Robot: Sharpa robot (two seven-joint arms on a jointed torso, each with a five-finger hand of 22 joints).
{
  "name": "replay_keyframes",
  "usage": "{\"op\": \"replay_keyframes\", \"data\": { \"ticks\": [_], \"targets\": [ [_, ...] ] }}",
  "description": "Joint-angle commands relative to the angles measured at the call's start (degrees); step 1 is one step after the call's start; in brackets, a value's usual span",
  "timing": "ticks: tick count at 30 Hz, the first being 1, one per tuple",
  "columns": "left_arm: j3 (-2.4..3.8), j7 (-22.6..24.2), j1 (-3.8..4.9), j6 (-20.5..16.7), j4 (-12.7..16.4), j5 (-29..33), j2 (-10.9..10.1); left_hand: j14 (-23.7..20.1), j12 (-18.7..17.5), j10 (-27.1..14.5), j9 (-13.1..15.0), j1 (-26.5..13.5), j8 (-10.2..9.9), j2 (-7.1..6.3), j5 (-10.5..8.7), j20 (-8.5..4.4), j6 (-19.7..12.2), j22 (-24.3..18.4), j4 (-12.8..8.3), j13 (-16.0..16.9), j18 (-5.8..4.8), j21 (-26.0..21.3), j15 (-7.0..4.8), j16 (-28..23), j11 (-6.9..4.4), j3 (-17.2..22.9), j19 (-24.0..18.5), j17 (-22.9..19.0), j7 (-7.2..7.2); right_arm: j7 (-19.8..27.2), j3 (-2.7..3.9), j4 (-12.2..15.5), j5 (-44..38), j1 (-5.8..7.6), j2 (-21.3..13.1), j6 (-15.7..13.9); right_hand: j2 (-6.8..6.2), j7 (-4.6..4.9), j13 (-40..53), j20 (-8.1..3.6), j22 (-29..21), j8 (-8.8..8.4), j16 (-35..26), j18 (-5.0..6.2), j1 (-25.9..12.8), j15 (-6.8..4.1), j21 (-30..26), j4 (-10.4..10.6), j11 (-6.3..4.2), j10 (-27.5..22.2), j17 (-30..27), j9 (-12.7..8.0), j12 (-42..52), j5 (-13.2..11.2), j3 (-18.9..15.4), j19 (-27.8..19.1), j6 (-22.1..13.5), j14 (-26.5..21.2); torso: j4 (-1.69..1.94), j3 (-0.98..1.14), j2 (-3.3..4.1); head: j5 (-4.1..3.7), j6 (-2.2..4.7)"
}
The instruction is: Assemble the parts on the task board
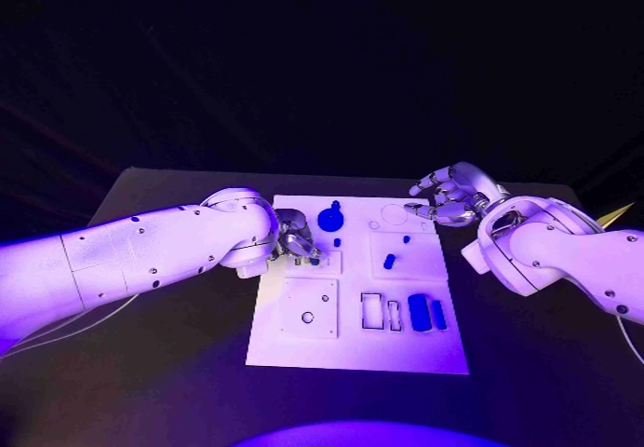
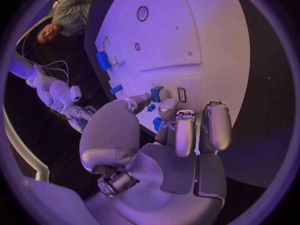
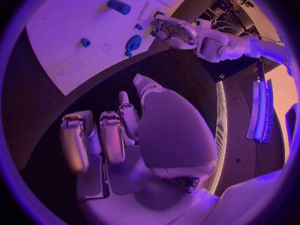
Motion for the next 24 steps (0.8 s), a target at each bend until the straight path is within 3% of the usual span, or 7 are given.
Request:
{"op": "replay_keyframes", "data": {
  "ticks": [1,24],
  "targets": [
    [-0.06,0.14,-0.07,1.17,0.02,0.66,0.22,5.28,0.26,0.20,-0.04,-0.09,-0.19,-0.33,-0.02,-0.16,0.26,0.08,0.34,0.08,-0.90,0.15,-0.25,0.21,0.00,-0.74,0.32,13.35,0.32,0.79,0.01,0.02,-0.41,-0.06,0.02,0.65,-0.27,0.11,2.20,-0.36,14.52,0.25,-0.32,-0.60,-0.09,-0.30,-0.33,0.05,-0.09,0.13,11.15,-0.04,0.06,0.36,0.42,5.56,-0.49,5.03,0.03,-0.01,-0.03,-0.10,-0.08],
    [-0.11,0.13,-0.07,0.99,-0.51,0.90,0.28,5.36,0.39,0.22,0.02,-0.45,-0.46,-0.71,-0.03,-0.09,0.37,0.43,3.28,0.28,-0.97,0.24,-0.18,0.34,0.09,-5.01,0.57,13.58,0.41,1.14,0.01,-0.01,-0.28,-0.11,0.01,0.34,-0.35,0.10,2.02,-0.37,14.56,0.31,-0.44,-0.61,-0.13,-0.31,-0.27,0.05,-0.11,-0.02,10.85,-0.06,-0.09,0.35,0.53,5.59,-0.58,4.95,-0.02,-0.01,-0.04,-0.05,-0.12]
  ]
}}
